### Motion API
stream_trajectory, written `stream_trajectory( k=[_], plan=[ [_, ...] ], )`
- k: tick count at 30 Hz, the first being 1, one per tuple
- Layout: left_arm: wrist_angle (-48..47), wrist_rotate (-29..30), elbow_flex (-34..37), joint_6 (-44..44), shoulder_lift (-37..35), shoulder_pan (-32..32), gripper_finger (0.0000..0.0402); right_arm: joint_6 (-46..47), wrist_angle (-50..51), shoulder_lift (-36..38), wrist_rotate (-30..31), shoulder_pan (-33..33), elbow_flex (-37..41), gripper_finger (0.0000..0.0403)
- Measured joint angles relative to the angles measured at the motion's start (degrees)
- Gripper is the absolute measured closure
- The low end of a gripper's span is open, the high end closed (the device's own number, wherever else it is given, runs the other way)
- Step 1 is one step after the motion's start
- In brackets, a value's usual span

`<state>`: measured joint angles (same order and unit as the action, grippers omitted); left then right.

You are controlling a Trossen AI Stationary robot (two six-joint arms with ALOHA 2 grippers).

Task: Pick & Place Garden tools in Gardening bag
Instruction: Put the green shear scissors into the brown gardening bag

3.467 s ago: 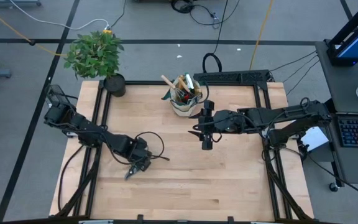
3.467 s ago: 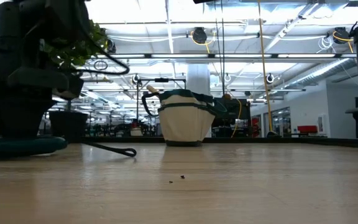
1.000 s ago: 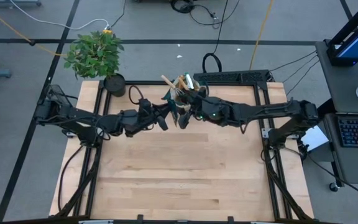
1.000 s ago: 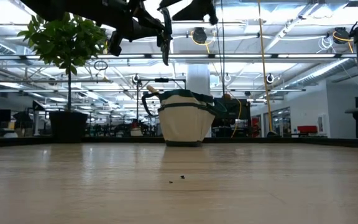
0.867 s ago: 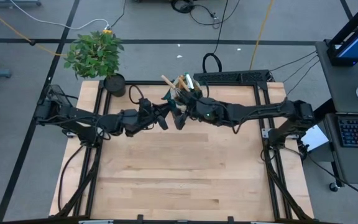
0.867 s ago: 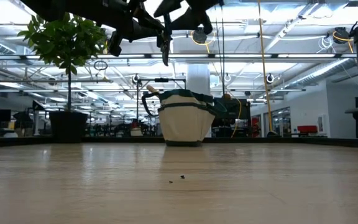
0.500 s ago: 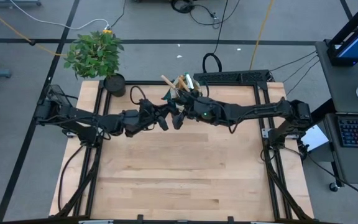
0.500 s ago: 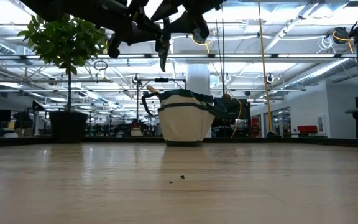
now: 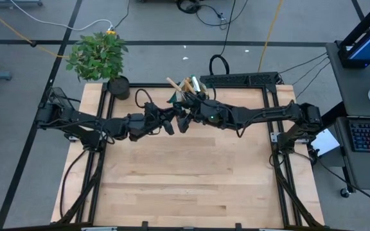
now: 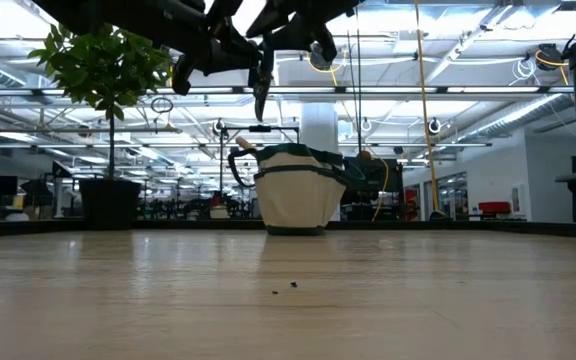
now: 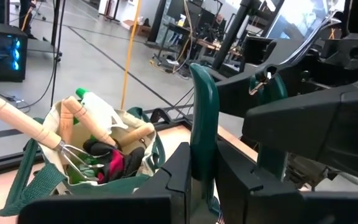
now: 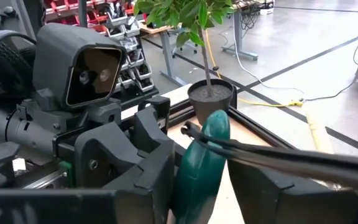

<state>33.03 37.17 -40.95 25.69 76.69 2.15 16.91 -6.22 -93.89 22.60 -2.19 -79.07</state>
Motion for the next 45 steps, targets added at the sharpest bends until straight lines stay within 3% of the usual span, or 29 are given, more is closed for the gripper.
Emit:
stream_trajectory(
  k=[9,15,25,31,38,42,45],
  plan=[
    [-0.2,-0.3,0.0,-0.1,0.0,-0.3,0.0357,-0.4,-0.2,0.0,-0.2,0.0,0.0,0.0340],
    [-0.3,-2.1,0.0,-0.1,0.0,-1.0,0.0353,-1.3,-0.1,0.0,-0.3,-0.1,0.0,0.0341],
    [-0.1,-5.8,0.0,0.8,0.0,-1.8,0.0214,-3.4,1.0,0.4,1.4,-0.7,0.0,0.0341],
    [0.1,-10.9,0.0,1.8,0.0,-1.8,0.0155,-6.7,1.9,2.2,3.4,-2.2,0.1,0.0342],
    [-1.8,-15.7,0.0,2.7,0.0,-1.8,0.0134,-14.0,-0.2,4.4,9.2,-5.7,0.1,0.0342],
    [-6.4,-18.0,0.0,2.1,0.0,-1.7,0.0133,-14.8,-1.4,4.5,8.2,-9.2,0.0,0.0342],
    [-11.4,-21.3,0.0,2.3,0.0,-1.7,0.0133,-13.7,-4.9,3.7,3.0,-11.7,0.7,0.0342]
  ],
)
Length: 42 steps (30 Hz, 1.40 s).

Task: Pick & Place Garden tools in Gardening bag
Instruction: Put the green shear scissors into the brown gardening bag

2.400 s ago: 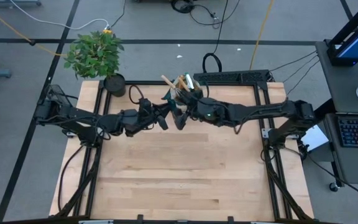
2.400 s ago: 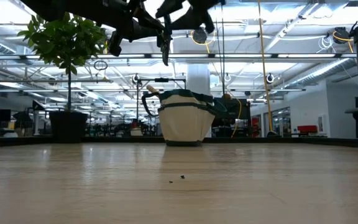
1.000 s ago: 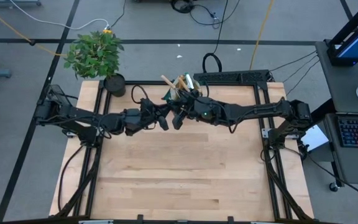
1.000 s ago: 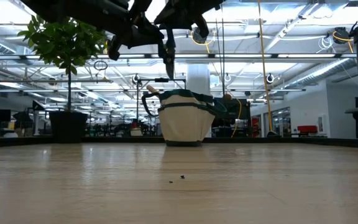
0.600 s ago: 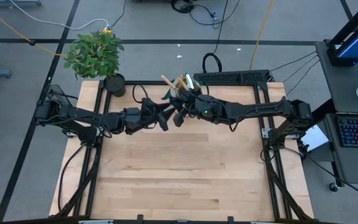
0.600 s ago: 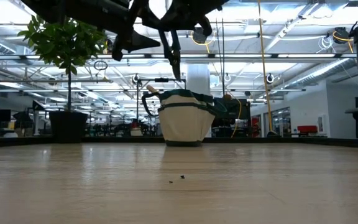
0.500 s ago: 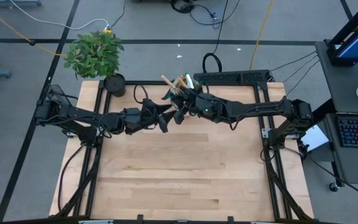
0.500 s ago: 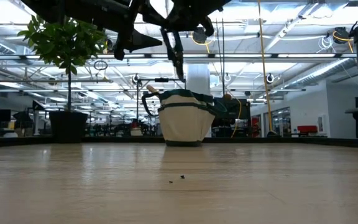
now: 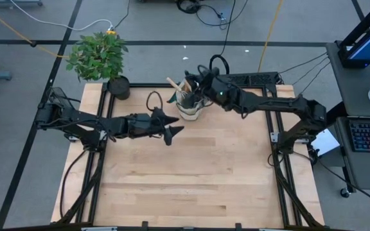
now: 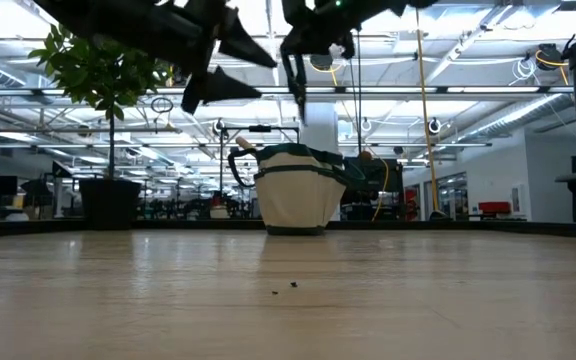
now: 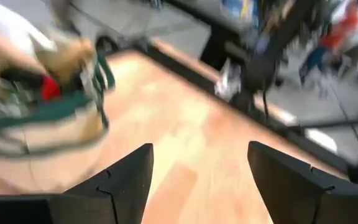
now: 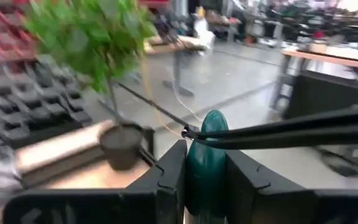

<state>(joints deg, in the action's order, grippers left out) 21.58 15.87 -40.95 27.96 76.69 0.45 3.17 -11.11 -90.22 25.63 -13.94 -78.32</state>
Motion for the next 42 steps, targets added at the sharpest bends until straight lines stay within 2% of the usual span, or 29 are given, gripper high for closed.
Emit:
stream_trajectory(
  k=[3,6,16,21,32,42],
  plan=[
    [-4.6,-3.0,0.0,2.2,0.0,0.0,0.0133,1.3,-6.3,-0.6,-6.1,-1.8,2.6,0.0342],
    [-8.6,-4.9,0.0,5.3,0.0,0.0,0.0133,3.4,-11.0,-1.3,-9.3,-2.9,5.2,0.0342],
    [-10.3,-5.4,0.0,6.8,0.0,-0.1,0.0133,3.2,-24.7,-1.8,-9.4,-4.6,15.9,0.0343],
    [-9.2,-5.4,0.0,6.9,0.0,-0.1,0.0133,3.2,-28.1,-1.8,-9.4,-5.0,17.5,0.0343],
    [-9.1,-5.3,0.0,7.1,0.0,-0.2,0.0133,-2.7,-30.4,-1.8,-9.4,-5.7,17.5,0.0343],
    [-9.5,-5.3,0.0,6.9,0.0,-0.2,0.0133,-6.3,-20.6,-0.6,-9.3,-6.4,13.7,0.0343]
  ],
)
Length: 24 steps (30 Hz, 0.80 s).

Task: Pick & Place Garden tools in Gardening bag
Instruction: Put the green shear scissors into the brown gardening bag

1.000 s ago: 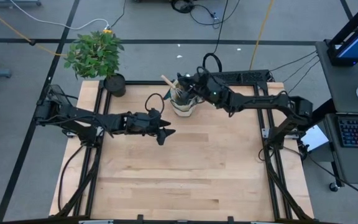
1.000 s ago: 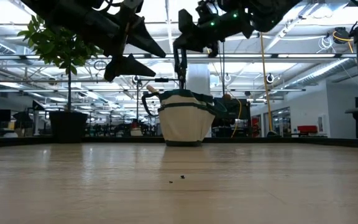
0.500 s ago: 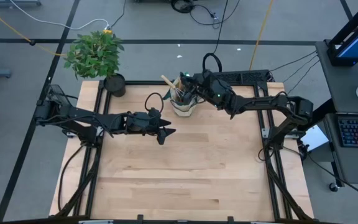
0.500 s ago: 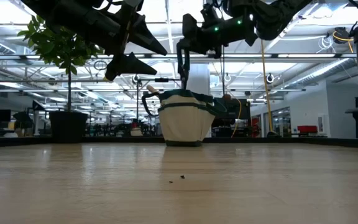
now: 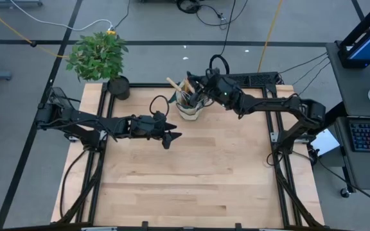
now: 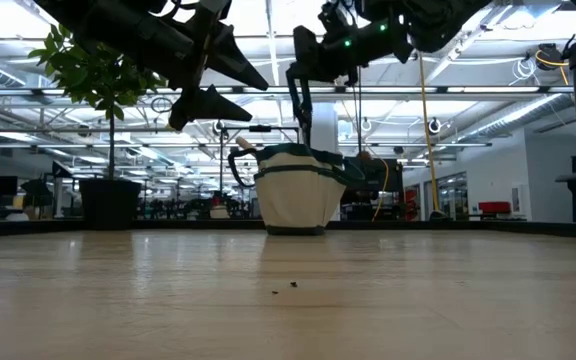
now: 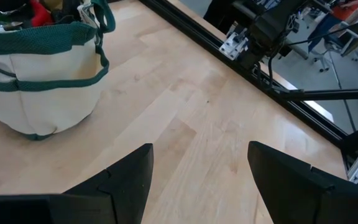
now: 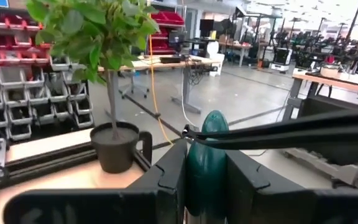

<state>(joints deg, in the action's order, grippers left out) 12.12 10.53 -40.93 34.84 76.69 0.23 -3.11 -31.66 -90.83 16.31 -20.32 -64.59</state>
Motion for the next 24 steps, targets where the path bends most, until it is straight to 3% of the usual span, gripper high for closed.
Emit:
stream_trajectory(
  k=[5,10,20,24],
  plan=[
    [-0.1,0.0,0.0,-0.5,0.0,-0.5,0.0133,-1.1,4.8,2.3,0.5,0.0,-0.9,0.0343],
    [-0.4,0.0,0.0,-0.6,0.0,-1.5,0.0133,-4.4,5.0,4.5,6.5,0.0,-1.0,0.0343],
    [-0.4,-2.3,0.0,-2.2,0.0,-2.1,0.0133,0.5,6.4,3.4,6.0,-3.4,0.3,0.0344],
    [-0.4,-2.8,0.0,-2.5,0.0,-2.2,0.0133,2.7,2.6,3.5,6.0,-3.7,1.9,0.0344]
  ],
)
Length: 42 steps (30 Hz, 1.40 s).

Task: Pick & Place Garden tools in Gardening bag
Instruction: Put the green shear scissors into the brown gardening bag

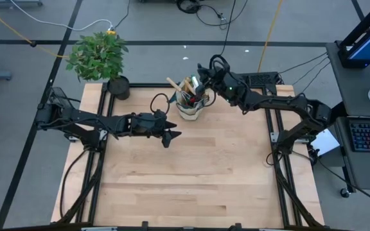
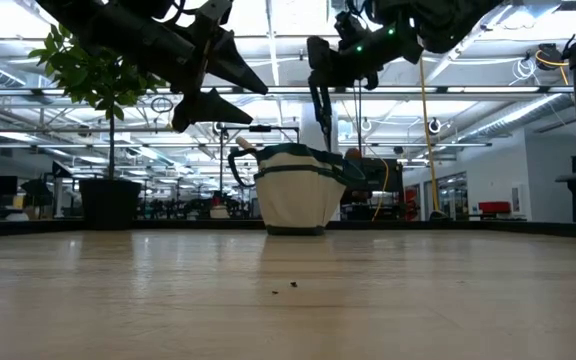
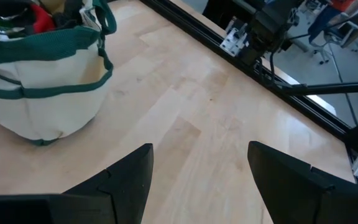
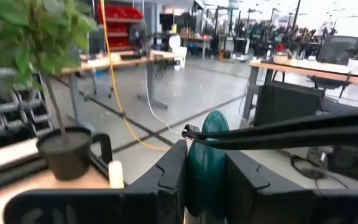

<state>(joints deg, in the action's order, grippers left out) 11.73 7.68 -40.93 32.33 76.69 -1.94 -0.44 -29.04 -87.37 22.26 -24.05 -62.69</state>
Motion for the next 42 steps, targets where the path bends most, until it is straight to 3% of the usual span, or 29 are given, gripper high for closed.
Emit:
stream_trajectory(
  k=[15,25,42],
  plan=[
    [0.0,-0.2,0.0,-0.5,0.0,-1.4,0.0133,1.9,-0.9,-0.9,-0.1,0.0,0.3,0.0344],
    [0.0,-0.3,0.0,-0.3,0.0,-1.3,0.0133,1.8,-5.4,-8.1,0.0,-0.3,0.4,0.0342],
    [0.0,-0.3,0.0,-0.6,0.0,-1.4,0.0133,-0.3,-1.3,-8.5,0.2,-0.2,0.4,0.0311]
  ],
)
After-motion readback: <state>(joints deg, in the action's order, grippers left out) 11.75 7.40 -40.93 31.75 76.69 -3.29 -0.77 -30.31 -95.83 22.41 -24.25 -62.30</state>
